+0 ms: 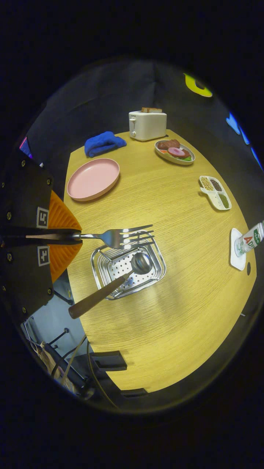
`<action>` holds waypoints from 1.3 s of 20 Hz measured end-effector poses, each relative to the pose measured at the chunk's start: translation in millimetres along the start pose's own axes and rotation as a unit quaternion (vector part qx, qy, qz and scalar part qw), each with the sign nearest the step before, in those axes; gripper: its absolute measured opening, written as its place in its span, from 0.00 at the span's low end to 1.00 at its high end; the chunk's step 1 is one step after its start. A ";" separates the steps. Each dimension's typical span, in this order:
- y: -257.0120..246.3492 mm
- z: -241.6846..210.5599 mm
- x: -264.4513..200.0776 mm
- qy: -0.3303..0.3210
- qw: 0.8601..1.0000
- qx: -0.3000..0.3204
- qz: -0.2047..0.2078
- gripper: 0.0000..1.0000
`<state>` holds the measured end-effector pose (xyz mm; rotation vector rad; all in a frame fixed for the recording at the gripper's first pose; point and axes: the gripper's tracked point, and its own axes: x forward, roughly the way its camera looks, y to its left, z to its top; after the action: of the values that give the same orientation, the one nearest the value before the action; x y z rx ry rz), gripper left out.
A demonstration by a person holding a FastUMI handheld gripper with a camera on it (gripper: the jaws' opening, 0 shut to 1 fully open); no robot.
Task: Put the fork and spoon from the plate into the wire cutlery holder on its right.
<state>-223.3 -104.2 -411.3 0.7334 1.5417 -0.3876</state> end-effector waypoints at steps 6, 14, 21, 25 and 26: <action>-15.1 -5.7 0.4 0.048 0.999 0.015 -0.008 0.03; -19.1 -4.4 5.6 0.090 0.995 0.026 -0.021 0.04; -21.6 -0.8 2.7 0.103 0.994 0.034 -0.024 0.07; -19.4 5.5 -1.1 0.096 0.994 0.048 -0.015 0.07; -19.7 6.5 -2.1 0.096 0.994 0.049 -0.014 0.09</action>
<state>-231.3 -123.3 -413.6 0.8458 1.7240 -0.4272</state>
